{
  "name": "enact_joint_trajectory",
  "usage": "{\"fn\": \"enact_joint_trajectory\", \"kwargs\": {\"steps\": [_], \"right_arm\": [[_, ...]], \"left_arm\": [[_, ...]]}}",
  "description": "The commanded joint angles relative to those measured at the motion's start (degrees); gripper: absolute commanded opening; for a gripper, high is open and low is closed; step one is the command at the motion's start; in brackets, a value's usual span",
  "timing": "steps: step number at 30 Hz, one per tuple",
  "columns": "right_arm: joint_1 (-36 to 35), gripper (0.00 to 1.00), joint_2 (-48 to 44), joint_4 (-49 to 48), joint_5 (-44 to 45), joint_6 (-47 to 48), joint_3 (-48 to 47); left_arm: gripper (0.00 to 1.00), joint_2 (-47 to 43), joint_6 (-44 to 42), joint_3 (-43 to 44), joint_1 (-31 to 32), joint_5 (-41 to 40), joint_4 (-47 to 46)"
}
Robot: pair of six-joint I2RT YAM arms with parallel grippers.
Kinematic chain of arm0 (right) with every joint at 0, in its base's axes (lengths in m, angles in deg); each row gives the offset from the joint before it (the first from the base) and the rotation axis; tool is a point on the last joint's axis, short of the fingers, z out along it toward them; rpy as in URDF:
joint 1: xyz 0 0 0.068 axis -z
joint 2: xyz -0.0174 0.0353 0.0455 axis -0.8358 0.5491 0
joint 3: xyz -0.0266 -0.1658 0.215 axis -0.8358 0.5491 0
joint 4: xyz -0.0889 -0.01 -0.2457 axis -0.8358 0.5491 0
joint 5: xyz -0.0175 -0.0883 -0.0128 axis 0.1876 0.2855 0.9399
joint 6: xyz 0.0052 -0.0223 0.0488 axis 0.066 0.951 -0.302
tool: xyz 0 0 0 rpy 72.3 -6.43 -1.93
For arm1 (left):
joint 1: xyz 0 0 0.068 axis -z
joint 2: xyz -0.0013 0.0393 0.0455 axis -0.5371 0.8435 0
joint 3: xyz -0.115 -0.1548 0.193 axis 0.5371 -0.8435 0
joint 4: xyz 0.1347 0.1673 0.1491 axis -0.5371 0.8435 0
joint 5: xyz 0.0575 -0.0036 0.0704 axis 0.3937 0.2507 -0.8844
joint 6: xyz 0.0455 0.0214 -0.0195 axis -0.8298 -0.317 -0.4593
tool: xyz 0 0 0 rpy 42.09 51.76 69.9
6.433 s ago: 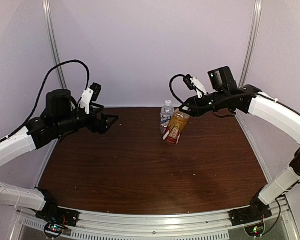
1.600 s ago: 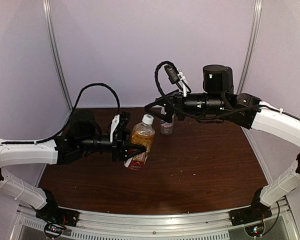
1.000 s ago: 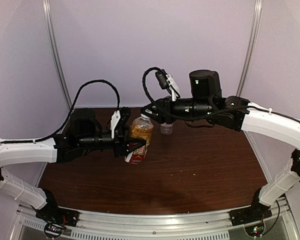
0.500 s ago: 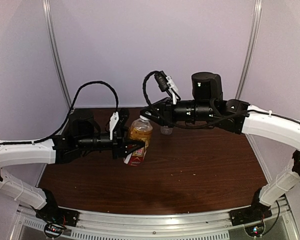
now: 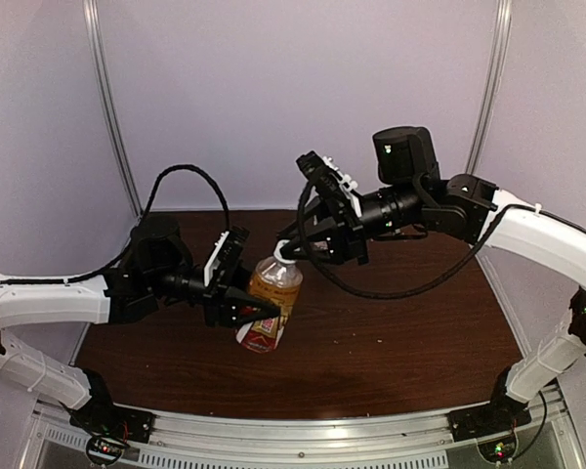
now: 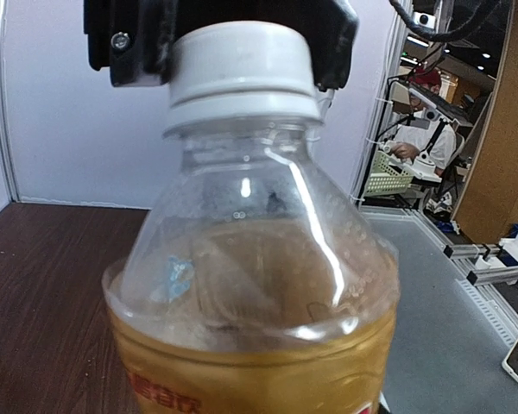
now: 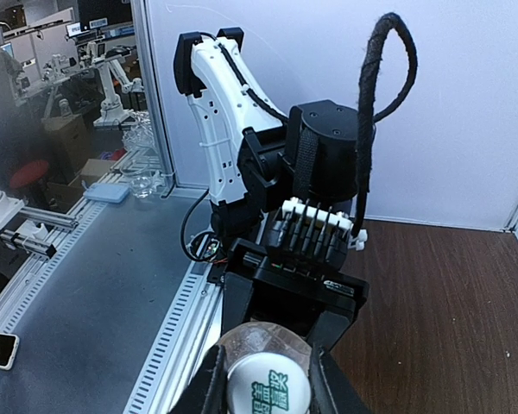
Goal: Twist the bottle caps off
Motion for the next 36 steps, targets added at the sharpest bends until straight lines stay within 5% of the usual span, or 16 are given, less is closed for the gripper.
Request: {"fn": "enact_joint_trajectory", "kwargs": {"steps": [1,8,10,13,22,36], "right_arm": [[1.8,0.17,-0.2,4.2,-1.3,0.7,0.5],[1.9,0.52,-3.3,-4.2,12.0,-15.4,2.2],[1.8,0.74,-3.9,-6.0,15.0,-20.3,2.3],[1.8,0.80,-4.1,-8.1,20.0,-26.3,2.8],[-0.3,0.81,-2.3,-8.2,34.9,-35.3,2.7],[-1.8,0.68,1.2,-9.0,34.3,-36.7,4.0]], "left_arm": [[0.24,-0.8,1.0,0.1,0.1,3.0,-7.5],[0.24,-0.1,-3.3,1.7,0.1,-8.3,0.2],[0.26,0.1,-4.0,1.7,0.1,-11.5,0.9],[0.26,0.8,-4.1,1.9,0.1,-15.4,1.4],[0.28,1.6,-2.6,3.4,0.1,-23.6,3.6],[0.28,2.0,-3.1,3.9,0.2,-27.2,4.4]]}}
